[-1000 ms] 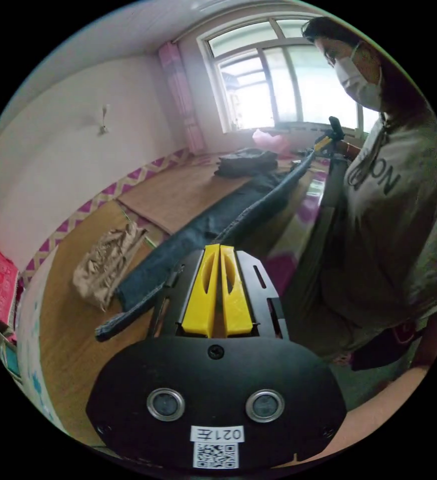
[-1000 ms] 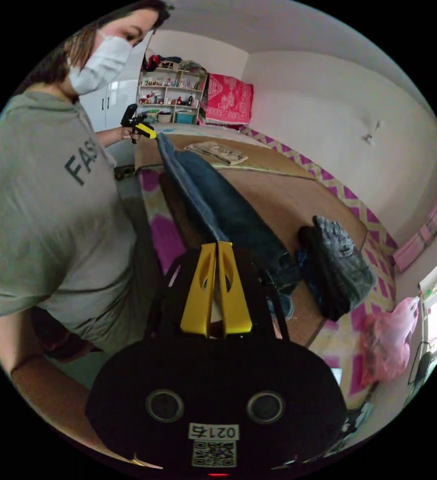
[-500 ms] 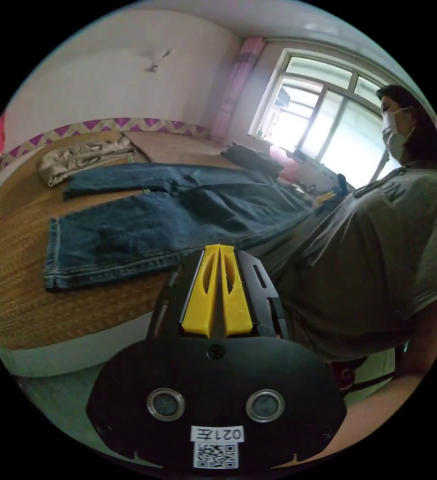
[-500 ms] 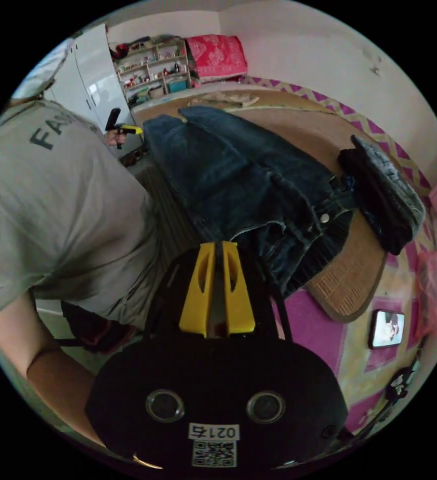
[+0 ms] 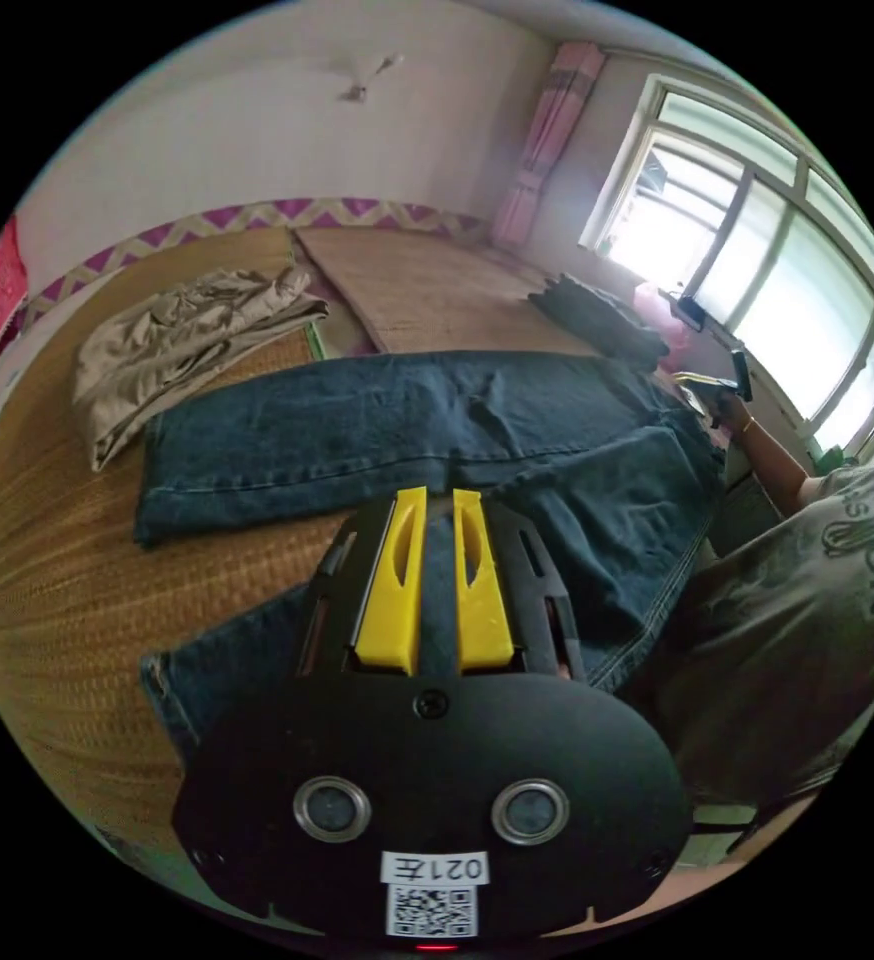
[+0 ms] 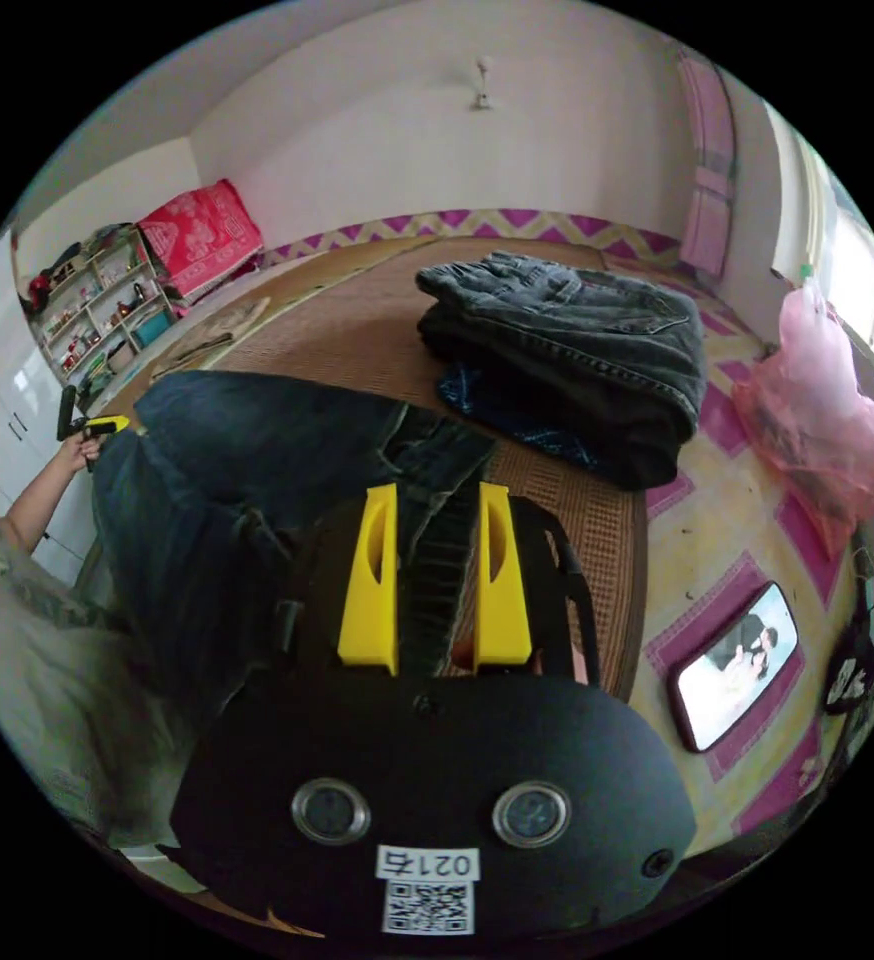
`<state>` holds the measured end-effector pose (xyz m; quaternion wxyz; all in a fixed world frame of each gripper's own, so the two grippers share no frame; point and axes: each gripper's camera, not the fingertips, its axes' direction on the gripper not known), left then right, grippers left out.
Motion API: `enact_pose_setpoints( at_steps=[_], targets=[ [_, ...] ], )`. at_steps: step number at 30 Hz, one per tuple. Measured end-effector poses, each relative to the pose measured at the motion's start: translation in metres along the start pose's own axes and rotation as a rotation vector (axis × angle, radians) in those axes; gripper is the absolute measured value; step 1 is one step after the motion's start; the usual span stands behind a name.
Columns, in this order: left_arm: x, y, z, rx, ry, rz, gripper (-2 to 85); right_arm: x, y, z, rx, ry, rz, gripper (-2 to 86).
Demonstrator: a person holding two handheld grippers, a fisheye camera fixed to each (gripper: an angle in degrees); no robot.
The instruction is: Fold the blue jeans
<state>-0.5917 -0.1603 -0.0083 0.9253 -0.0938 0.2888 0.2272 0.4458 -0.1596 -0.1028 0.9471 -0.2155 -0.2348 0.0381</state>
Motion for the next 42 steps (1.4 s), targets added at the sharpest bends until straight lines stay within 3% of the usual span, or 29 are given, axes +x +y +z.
enact_pose_setpoints(
  at_steps=[7,11,16,20,22,26,30,37,42],
  targets=[
    [-0.042,-0.06,0.003,-0.038,0.168,-0.06,8.4,0.082,-0.08,0.039,-0.162,-0.242,0.125,13.2],
    [-0.076,-0.068,-0.017,0.031,-0.04,-0.108,9.3,0.108,-0.097,0.057,-0.234,-0.259,0.143,12.9],
    [-0.128,-0.061,-0.005,-0.027,-0.195,-0.229,11.8,0.133,-0.1,0.051,-0.178,-0.336,0.164,13.3],
    [-0.167,-0.031,-0.035,0.155,-0.211,-0.399,12.3,0.157,-0.096,0.046,-0.181,-0.439,0.211,13.3],
    [-0.179,-0.017,-0.046,0.203,-0.244,-0.465,11.9,0.161,-0.096,0.045,-0.179,-0.436,0.219,12.7],
    [-0.201,-0.009,-0.038,0.123,-0.171,-0.531,10.4,0.157,-0.105,0.05,-0.19,-0.407,0.219,10.7],
    [-0.201,-0.026,-0.029,0.022,-0.163,-0.492,2.2,0.143,-0.113,0.055,-0.173,-0.344,0.211,5.5],
    [-0.191,-0.062,-0.059,0.149,-0.153,-0.408,-0.5,0.145,-0.127,0.0,0.041,-0.375,0.233,1.7],
    [-0.191,-0.084,-0.054,0.154,-0.179,-0.404,-0.5,0.132,-0.141,-0.014,0.095,-0.18,0.182,1.4]
  ],
)
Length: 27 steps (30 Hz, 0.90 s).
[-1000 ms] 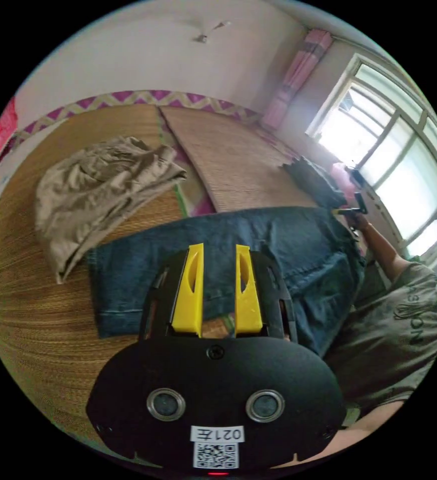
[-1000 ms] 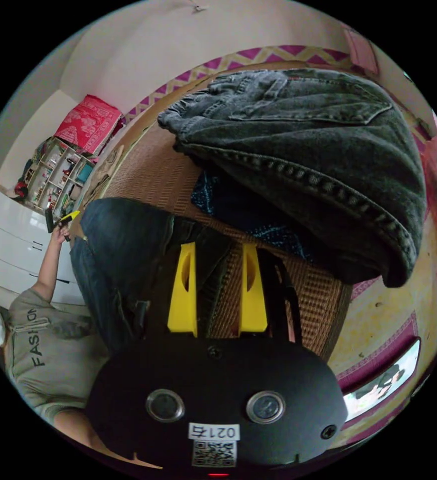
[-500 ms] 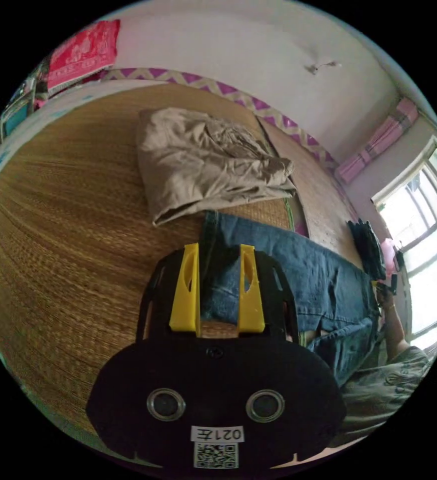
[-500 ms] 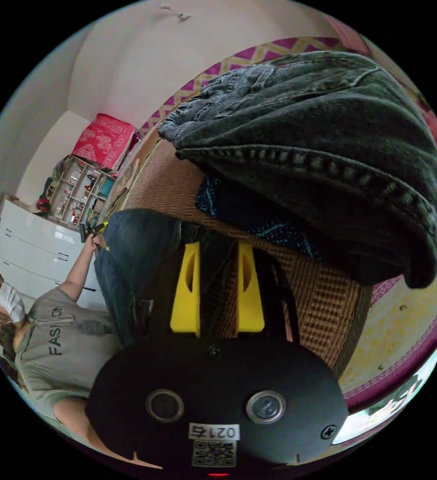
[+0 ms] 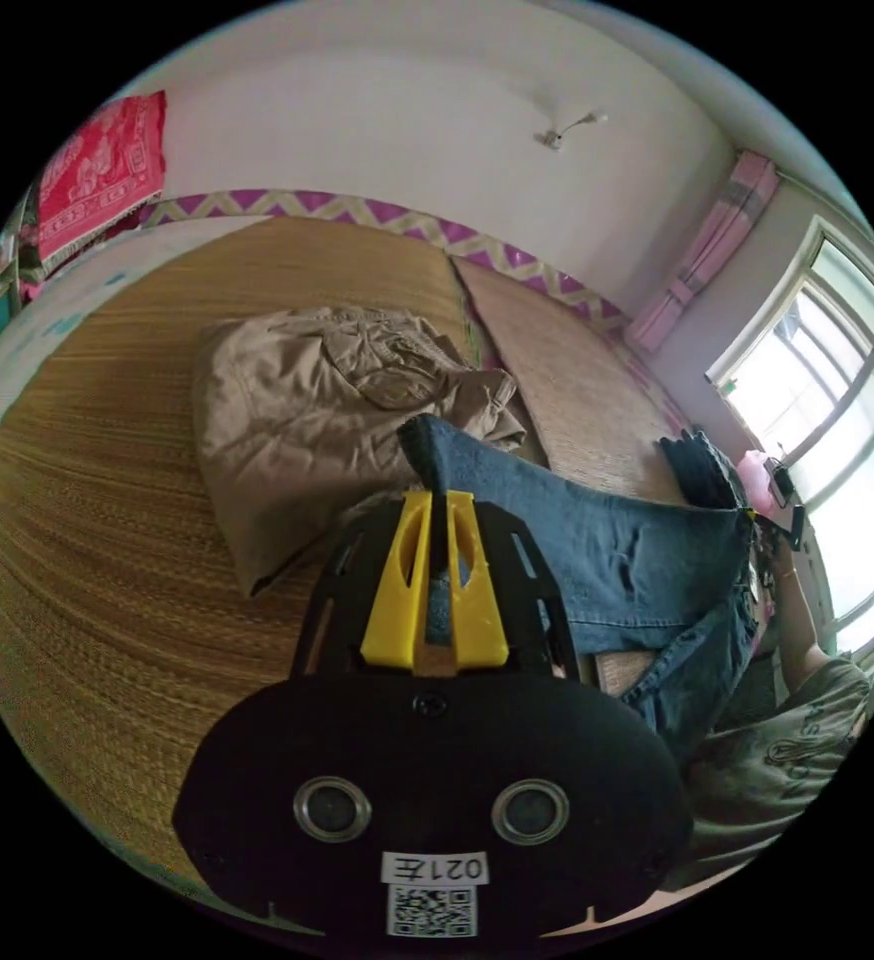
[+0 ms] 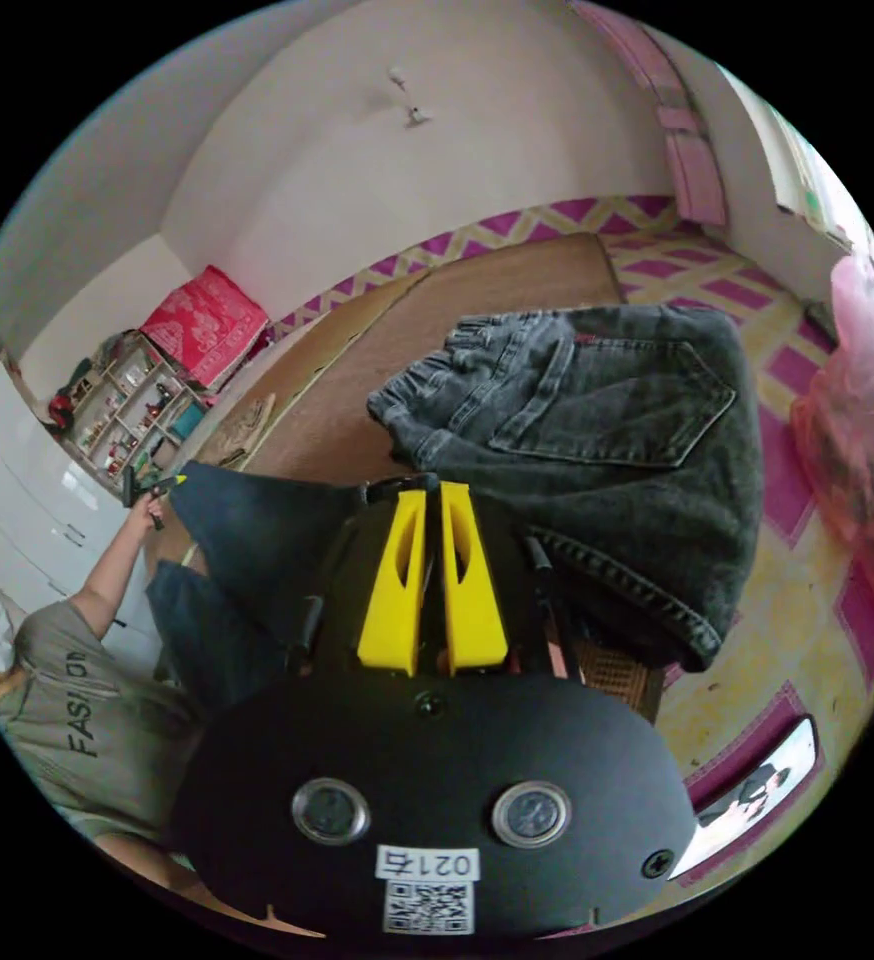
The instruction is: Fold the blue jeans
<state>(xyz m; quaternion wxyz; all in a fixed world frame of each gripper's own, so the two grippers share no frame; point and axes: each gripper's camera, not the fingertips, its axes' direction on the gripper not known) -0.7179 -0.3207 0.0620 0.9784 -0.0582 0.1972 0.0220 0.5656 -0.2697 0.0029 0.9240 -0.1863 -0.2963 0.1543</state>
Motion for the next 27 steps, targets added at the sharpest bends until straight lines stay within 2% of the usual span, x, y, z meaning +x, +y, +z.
enact_pose_setpoints(
  at_steps=[5,9,11,16,18,21,27],
  targets=[
    [-0.02,0.015,0.024,-0.049,0.046,-0.111,0.1,0.021,0.022,0.037,-0.047,-0.001,0.076,3.1],
    [-0.009,0.038,-0.033,0.186,0.1,0.022,2.0,0.001,0.05,0.004,0.015,0.006,-0.008,7.0],
    [0.002,0.05,-0.063,0.219,0.139,0.111,3.9,-0.018,0.069,-0.014,-0.005,-0.014,-0.101,8.6],
    [0.045,0.102,-0.089,-0.046,0.09,0.322,9.4,-0.079,0.148,-0.014,-0.239,0.066,-0.353,10.3],
    [0.053,0.134,-0.087,-0.162,-0.032,0.326,9.9,-0.088,0.186,-0.004,-0.292,0.118,-0.38,10.5],
    [0.041,0.169,-0.089,-0.188,-0.123,0.234,9.9,-0.081,0.219,-0.001,-0.272,0.101,-0.339,10.5],
    [0.008,0.2,-0.091,-0.166,-0.083,0.05,10.8,-0.062,0.261,-0.012,-0.163,0.01,-0.221,10.8]
  ],
)
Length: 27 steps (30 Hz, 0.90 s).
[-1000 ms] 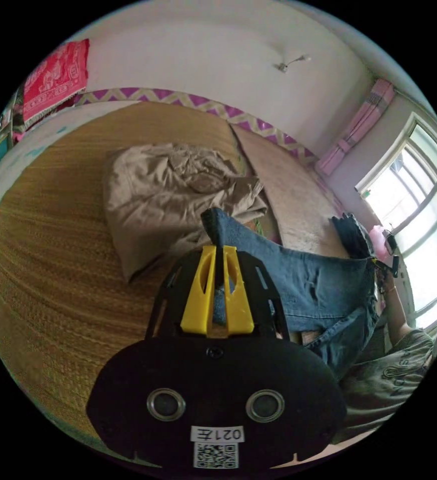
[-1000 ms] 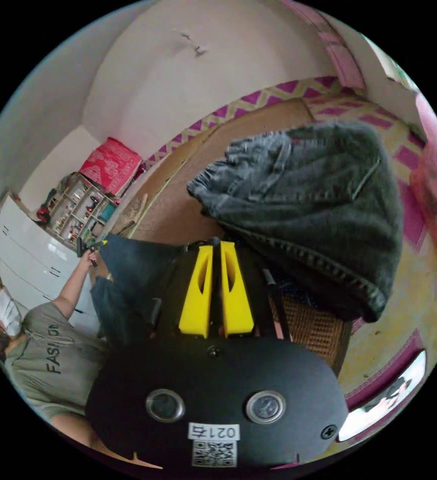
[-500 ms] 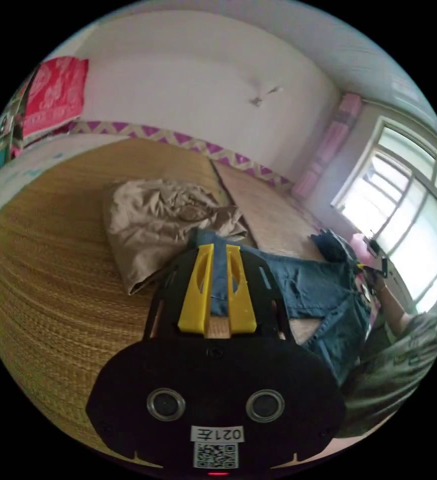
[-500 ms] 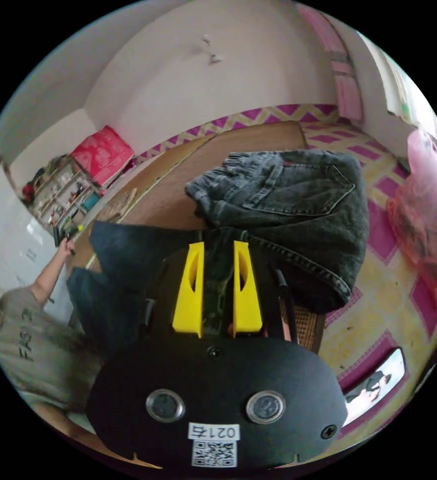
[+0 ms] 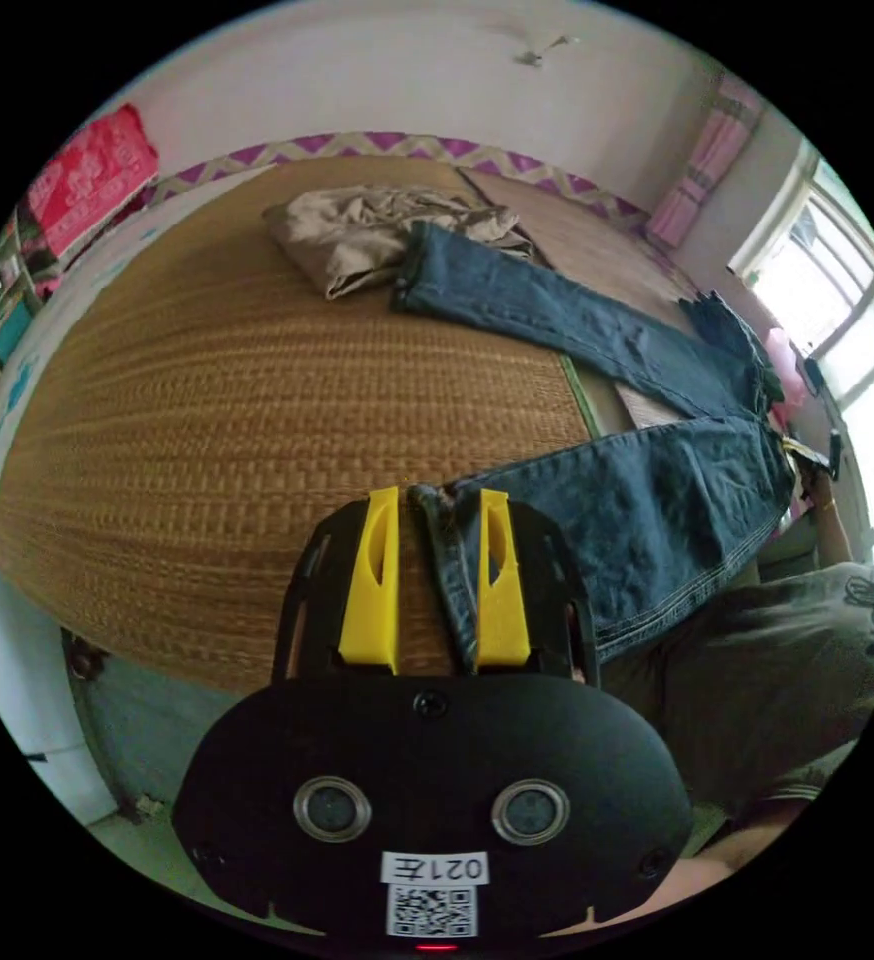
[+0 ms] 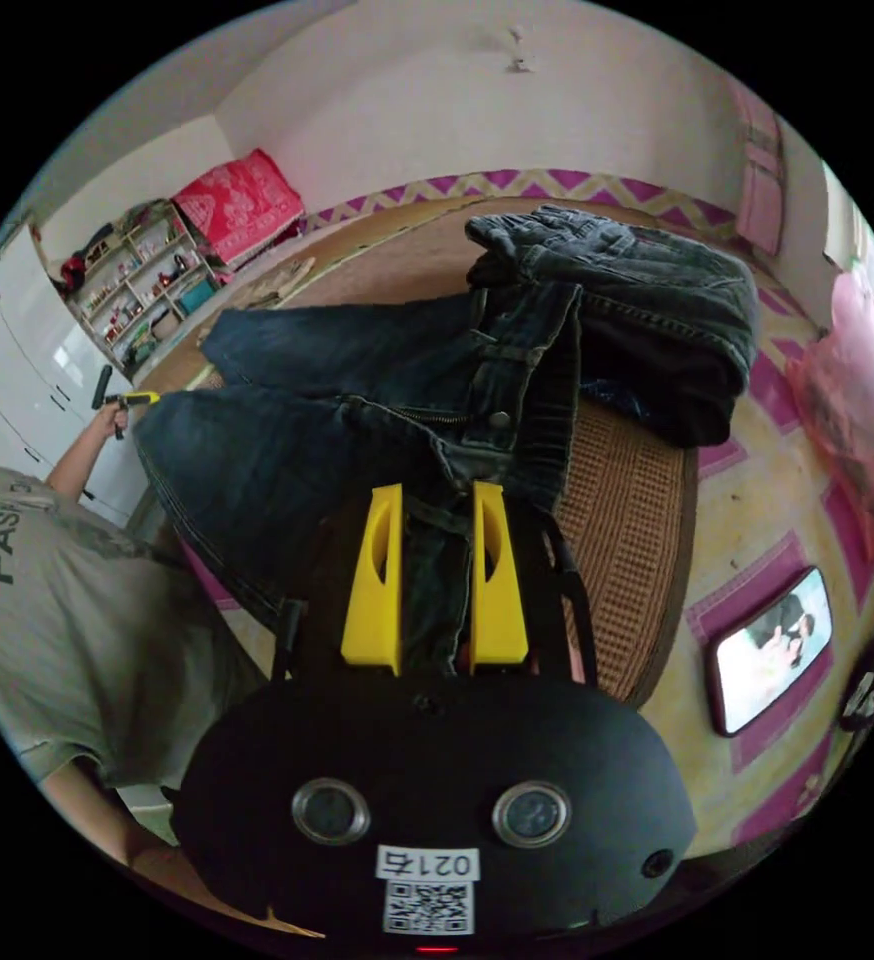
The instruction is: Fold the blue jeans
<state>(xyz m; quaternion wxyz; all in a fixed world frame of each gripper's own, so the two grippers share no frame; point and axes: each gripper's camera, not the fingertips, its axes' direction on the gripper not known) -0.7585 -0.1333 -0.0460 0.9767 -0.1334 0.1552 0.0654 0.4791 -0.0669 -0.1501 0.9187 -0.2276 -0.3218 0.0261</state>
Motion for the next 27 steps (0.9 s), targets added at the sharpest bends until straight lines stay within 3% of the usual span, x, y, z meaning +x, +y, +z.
enact_pose_setpoints(
  at_steps=[8,14,20,27],
  targets=[
    [-0.01,0.023,-0.016,-0.025,0.084,-0.034,10.5,-0.013,0.059,0.007,0.016,-0.046,0.046,11.4],
    [-0.007,0.032,-0.02,0.017,0.169,-0.031,0.3,-0.016,0.095,0.012,0.072,-0.07,0.104,11.3],
    [0.009,0.0,-0.076,0.189,0.177,0.083,-0.8,-0.03,0.109,0.015,0.097,-0.042,0.112,11.2],
    [-0.008,0.001,-0.005,-0.063,0.107,0.038,-0.6,-0.06,0.133,0.046,0.098,0.097,0.096,11.0]
  ],
)
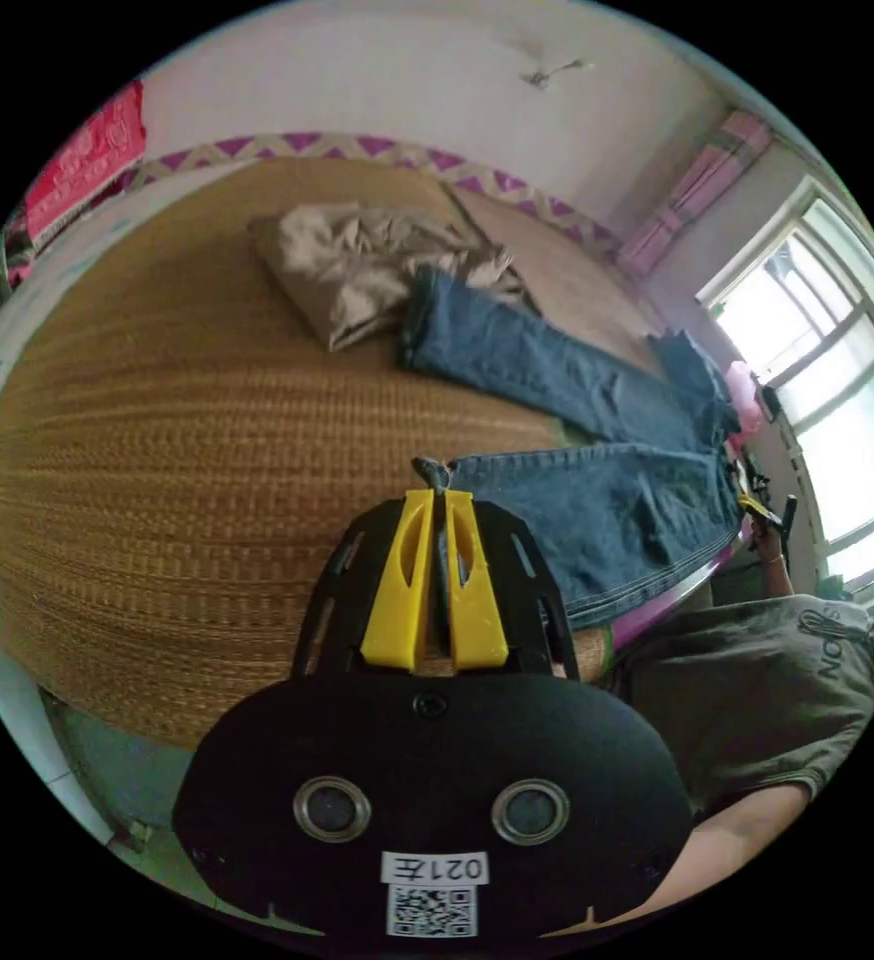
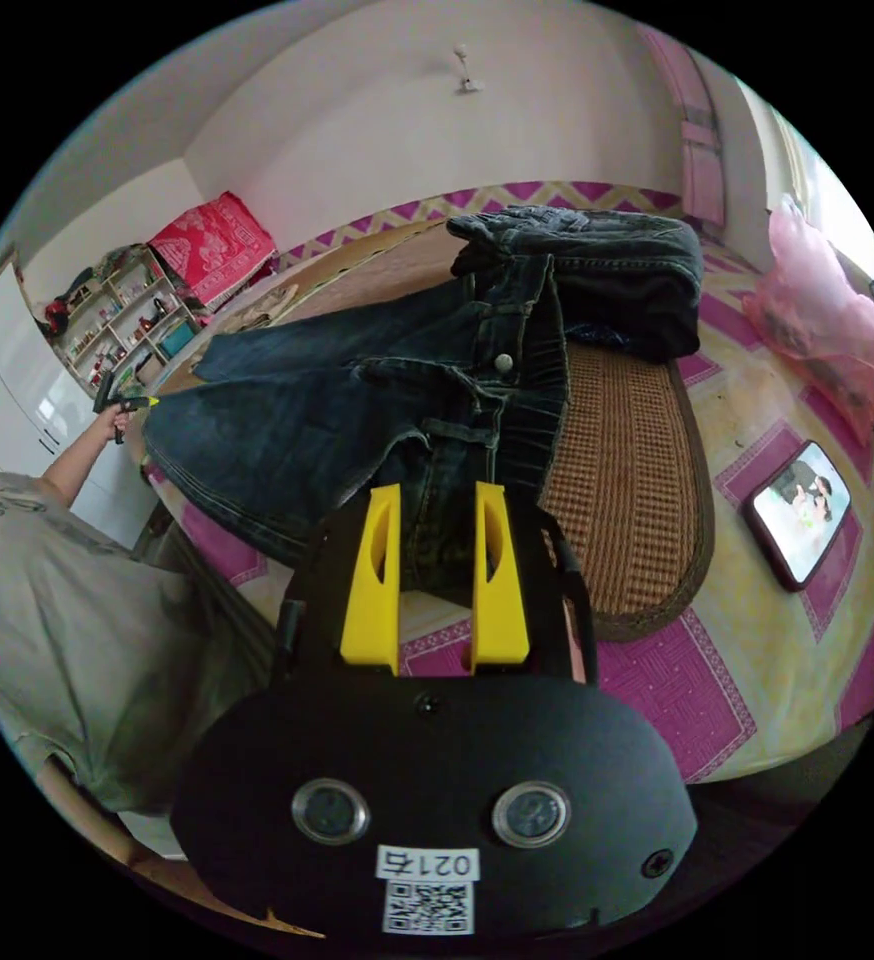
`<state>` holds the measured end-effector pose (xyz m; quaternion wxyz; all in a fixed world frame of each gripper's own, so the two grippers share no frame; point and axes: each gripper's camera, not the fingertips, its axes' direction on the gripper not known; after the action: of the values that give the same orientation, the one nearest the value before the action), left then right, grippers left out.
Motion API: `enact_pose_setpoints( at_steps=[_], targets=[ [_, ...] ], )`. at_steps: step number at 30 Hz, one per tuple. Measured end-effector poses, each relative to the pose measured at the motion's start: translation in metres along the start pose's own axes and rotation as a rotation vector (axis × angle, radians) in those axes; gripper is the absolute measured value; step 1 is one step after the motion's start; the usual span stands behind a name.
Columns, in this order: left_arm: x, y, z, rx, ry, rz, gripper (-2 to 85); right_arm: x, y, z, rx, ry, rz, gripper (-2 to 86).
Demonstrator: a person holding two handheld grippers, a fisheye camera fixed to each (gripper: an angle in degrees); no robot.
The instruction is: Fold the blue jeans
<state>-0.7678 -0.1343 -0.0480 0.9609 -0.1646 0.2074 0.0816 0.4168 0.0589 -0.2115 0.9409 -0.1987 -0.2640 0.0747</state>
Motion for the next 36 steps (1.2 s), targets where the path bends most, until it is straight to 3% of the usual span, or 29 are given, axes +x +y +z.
enact_pose_setpoints(
  at_steps=[7,14,18,23,26,30,36],
  targets=[
    [0.01,0.048,-0.024,0.256,0.065,-0.043,0.3,-0.036,0.02,0.026,0.054,0.23,-0.059,11.5],
    [0.078,0.109,-0.074,0.327,-0.295,-0.096,8.8,-0.047,0.013,0.04,0.0,0.312,0.001,13.1],
    [0.112,0.14,-0.078,0.335,-0.262,-0.121,11.5,-0.043,0.016,0.038,0.043,0.352,0.031,12.4],
    [0.136,0.18,-0.082,0.51,-0.236,-0.264,0.1,-0.026,0.025,-0.012,0.18,0.377,0.242,11.2],
    [0.137,0.192,-0.073,0.457,-0.189,-0.337,-0.4,-0.003,0.046,-0.047,0.25,0.293,0.434,10.6],
    [0.128,0.212,-0.054,0.409,-0.112,-0.437,2.4,0.032,0.079,-0.051,0.238,0.033,0.68,10.6],
    [0.113,0.234,-0.037,0.404,-0.003,-0.526,7.4,0.065,0.093,-0.05,0.318,-0.175,0.879,10.7]
  ],
)
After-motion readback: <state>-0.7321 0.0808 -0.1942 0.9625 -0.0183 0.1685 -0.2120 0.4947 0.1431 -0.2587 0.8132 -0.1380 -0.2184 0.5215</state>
